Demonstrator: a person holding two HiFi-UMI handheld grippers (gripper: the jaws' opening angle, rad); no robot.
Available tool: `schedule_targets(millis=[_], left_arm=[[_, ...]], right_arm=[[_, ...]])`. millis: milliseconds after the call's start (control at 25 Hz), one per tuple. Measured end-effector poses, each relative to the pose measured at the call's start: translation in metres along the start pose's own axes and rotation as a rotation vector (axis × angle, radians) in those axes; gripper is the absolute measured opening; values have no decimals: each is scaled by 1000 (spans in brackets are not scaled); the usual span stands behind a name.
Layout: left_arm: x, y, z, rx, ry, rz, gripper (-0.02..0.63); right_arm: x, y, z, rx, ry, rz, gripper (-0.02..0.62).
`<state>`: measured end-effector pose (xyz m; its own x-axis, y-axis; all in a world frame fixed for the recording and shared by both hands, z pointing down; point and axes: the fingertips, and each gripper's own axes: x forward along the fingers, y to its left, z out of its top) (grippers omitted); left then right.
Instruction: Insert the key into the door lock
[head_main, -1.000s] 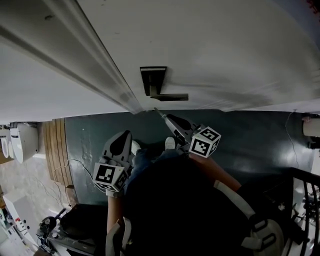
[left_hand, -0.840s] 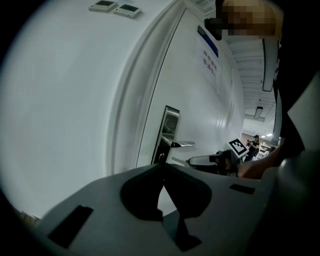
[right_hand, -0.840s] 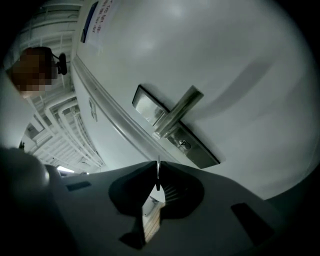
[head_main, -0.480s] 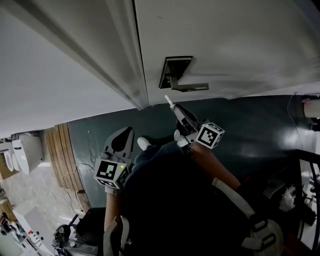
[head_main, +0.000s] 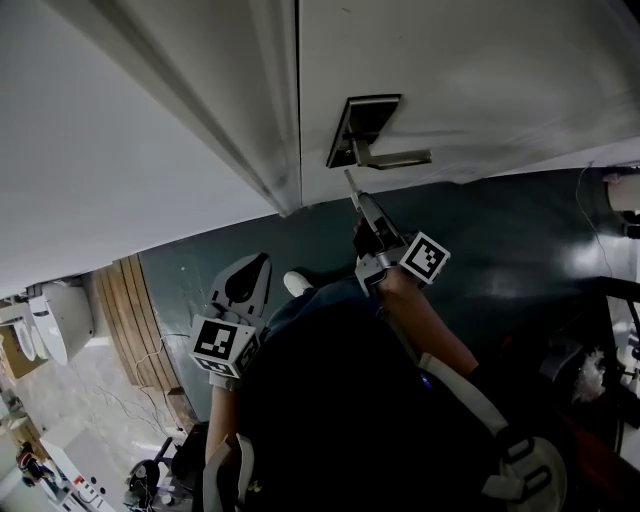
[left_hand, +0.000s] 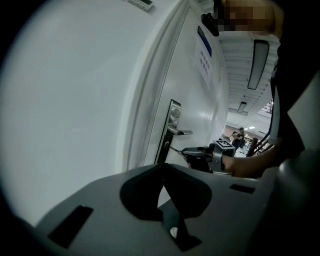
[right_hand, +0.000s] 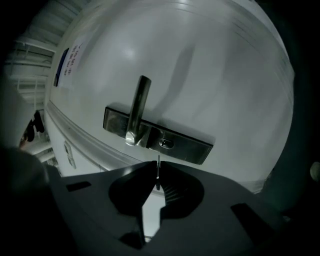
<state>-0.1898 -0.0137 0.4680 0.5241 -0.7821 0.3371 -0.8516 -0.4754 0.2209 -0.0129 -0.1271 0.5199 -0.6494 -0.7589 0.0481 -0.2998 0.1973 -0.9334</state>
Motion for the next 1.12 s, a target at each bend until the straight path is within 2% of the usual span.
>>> schedule_targets(millis=[320,680,1120], left_arm=[[-6,6,-12,13,37,-15,8],[0,4,-19,19,61,-36,8],[1,10,-19,9,61,-29,8]], right_arm=[[4,-11,10,117,-99,0,32],[13,-17,17,231,-126,2,32],[18,-14,15,286,-137,-1,32]])
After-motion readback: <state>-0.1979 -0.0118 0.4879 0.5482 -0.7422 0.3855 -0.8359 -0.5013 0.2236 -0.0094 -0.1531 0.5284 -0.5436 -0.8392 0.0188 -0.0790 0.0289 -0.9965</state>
